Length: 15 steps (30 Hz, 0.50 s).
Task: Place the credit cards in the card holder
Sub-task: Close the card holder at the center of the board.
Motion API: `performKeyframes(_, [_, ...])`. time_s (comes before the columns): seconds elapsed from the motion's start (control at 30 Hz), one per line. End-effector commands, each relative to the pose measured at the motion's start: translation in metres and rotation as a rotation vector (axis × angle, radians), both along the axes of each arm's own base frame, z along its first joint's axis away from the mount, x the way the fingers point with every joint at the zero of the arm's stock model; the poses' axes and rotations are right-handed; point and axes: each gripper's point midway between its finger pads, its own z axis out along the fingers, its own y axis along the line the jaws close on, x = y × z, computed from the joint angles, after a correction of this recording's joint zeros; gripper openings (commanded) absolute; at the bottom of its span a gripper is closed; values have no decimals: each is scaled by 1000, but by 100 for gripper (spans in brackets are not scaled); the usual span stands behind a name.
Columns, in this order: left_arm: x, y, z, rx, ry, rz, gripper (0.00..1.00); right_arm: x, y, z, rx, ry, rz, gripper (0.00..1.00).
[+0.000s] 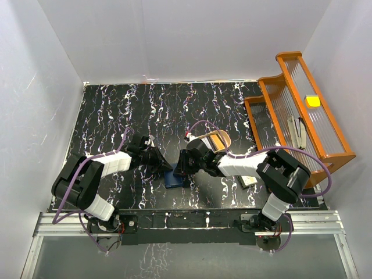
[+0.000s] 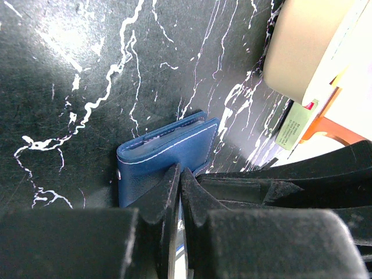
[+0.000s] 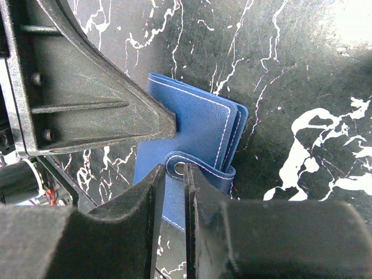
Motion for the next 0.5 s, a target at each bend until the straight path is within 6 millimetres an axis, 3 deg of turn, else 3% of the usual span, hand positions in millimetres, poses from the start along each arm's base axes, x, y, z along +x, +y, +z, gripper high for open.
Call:
performKeyframes(0.0, [-23,18,-34,121,93,10,4,3,8,2,12,-4,3,17])
performKeyframes(0.3, [-25,19,-35,124,97,12,4,5,-8,-17,-102,3,-17,6])
performKeyframes(0.47, [-24,19,-34,123,95,12,4,2,-12,-29,-148,16,-3,6])
